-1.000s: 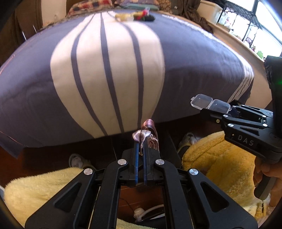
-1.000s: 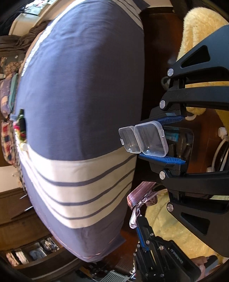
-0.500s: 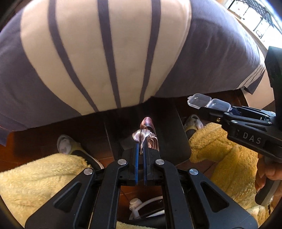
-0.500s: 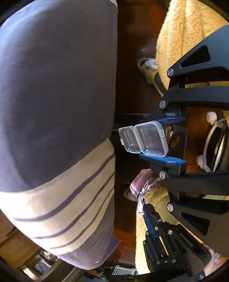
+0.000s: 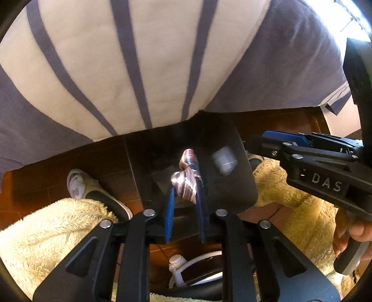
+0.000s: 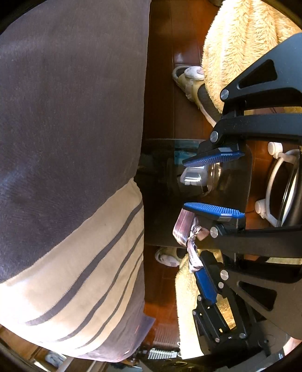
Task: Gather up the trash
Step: 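Carry the case and ribbon down to the bin and open both tools, then raise both tools back over the bed toward the remaining items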
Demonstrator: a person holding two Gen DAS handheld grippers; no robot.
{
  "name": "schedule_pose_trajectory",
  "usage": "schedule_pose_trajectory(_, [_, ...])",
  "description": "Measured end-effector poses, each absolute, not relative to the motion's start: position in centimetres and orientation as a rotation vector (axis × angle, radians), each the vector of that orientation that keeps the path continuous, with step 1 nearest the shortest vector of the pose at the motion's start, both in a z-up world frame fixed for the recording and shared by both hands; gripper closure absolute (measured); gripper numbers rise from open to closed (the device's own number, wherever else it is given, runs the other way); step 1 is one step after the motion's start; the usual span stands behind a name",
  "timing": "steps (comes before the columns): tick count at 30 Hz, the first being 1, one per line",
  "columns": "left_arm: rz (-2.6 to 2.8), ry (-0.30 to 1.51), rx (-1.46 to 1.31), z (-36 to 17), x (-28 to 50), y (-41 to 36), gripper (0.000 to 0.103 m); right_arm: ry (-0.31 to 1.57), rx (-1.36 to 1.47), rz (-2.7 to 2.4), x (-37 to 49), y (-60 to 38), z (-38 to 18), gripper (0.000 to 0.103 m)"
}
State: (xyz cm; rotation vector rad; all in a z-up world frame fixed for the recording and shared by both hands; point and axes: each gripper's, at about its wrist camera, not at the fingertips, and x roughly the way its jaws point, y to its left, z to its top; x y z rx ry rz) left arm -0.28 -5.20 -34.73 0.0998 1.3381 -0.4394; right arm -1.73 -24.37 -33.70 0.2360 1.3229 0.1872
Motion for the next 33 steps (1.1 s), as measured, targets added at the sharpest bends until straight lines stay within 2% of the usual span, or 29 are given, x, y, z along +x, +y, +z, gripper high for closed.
schedule_pose_trajectory(3, [-0.429,1.340,0.101,-34.8,-0.1,-5.0,0.064,1.316,0.239,0.185,-1.6,-24.4,-33.6,0.060])
schedule_pose_trajectory(7, [-0.422,1.338,0.089,-34.6,0.0,-4.8,0.050,1.296,0.244,0.167,-1.5,-24.8,-33.0,0.057])
schedule_pose_trajectory(9, [-0.409,1.335,0.082,-34.4,0.0,-4.6,0.037,1.279,0.241,0.156,-1.5,-25.1,-32.5,0.055])
schedule_pose_trajectory(13, [-0.391,1.318,0.071,-33.3,-0.1,-4.1,0.028,1.249,0.248,0.141,-1.8,-25.8,-31.4,0.053])
schedule_pose_trajectory(15, [-0.381,1.295,0.074,-32.5,-0.1,-3.8,0.022,1.230,0.245,0.128,-1.9,-26.2,-30.7,0.040])
schedule_pose_trajectory(18, [-0.373,1.234,0.086,-30.3,-0.3,-3.5,0.013,1.184,0.226,0.106,-2.3,-26.8,-29.0,0.028])
schedule_pose_trajectory(21, [-0.368,1.172,0.098,-28.0,-0.4,-3.4,0.008,1.143,0.220,0.094,-2.5,-27.3,-27.5,0.024])
schedule_pose_trajectory(24, [-0.383,1.121,0.091,-25.7,-0.5,-3.4,0.008,1.094,0.220,0.084,-2.7,-27.9,-25.6,0.017])
schedule_pose_trajectory(33, [-0.394,0.962,0.091,-19.2,-0.3,-3.2,0.008,0.940,0.187,0.088,-2.4,-29.4,-19.3,0.016])
